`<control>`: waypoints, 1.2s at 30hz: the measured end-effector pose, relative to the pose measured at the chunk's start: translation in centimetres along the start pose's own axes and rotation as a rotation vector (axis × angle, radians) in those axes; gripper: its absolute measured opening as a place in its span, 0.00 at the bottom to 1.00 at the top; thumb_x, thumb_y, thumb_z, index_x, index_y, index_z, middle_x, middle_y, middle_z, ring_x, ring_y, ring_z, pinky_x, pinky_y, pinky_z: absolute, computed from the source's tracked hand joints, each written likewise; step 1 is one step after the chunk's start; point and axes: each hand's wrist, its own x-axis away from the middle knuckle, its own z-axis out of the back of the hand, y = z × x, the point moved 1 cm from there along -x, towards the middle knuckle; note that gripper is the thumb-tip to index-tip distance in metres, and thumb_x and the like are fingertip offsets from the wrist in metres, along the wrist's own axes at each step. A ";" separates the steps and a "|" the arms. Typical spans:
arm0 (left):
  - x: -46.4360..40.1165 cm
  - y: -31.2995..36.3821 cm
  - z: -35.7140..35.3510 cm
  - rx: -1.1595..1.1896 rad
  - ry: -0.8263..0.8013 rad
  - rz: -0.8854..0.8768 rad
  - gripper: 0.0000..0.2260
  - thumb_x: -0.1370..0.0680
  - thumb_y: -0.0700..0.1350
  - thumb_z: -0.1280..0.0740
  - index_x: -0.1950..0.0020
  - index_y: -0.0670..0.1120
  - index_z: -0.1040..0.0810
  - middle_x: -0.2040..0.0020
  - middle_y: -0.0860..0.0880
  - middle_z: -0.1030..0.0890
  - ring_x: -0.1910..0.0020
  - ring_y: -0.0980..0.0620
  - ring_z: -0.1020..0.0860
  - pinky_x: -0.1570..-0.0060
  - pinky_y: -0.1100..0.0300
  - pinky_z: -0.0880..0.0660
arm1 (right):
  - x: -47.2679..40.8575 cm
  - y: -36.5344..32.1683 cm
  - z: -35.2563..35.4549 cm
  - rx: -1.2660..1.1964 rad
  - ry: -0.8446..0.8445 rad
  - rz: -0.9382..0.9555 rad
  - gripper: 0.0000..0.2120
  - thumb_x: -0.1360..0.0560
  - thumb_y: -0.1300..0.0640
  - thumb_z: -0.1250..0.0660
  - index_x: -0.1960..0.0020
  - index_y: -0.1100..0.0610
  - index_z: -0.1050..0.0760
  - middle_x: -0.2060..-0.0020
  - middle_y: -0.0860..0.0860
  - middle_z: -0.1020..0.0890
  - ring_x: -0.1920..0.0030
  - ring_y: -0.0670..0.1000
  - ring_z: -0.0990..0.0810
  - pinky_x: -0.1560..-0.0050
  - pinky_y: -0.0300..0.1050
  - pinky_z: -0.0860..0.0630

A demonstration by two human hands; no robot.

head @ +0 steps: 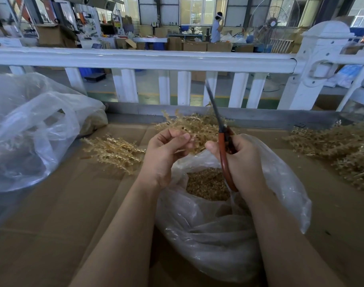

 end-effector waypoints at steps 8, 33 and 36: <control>-0.2 -0.1 0.1 -0.080 0.090 -0.166 0.07 0.21 0.33 0.34 0.56 0.43 0.25 0.68 0.54 0.21 0.67 0.58 0.24 0.60 0.65 0.25 | 0.3 0.7 -0.5 0.417 -0.105 0.117 0.23 0.33 0.26 0.33 0.55 0.45 0.25 0.64 0.38 0.21 0.61 0.38 0.23 0.65 0.34 0.33; -0.3 -0.1 0.8 -0.093 0.111 -0.293 0.08 0.21 0.32 0.36 0.56 0.42 0.23 0.68 0.54 0.21 0.65 0.56 0.24 0.57 0.62 0.23 | 0.4 0.6 -0.5 0.577 -0.083 0.174 0.29 0.36 0.22 0.37 0.54 0.47 0.21 0.64 0.39 0.21 0.62 0.40 0.24 0.63 0.33 0.30; -0.3 -0.1 0.8 -0.088 0.117 -0.291 0.08 0.21 0.32 0.35 0.56 0.43 0.22 0.69 0.54 0.21 0.65 0.56 0.23 0.56 0.62 0.23 | 0.5 0.4 -0.6 0.573 -0.083 0.174 0.31 0.36 0.23 0.37 0.53 0.48 0.20 0.63 0.40 0.19 0.62 0.41 0.23 0.63 0.33 0.29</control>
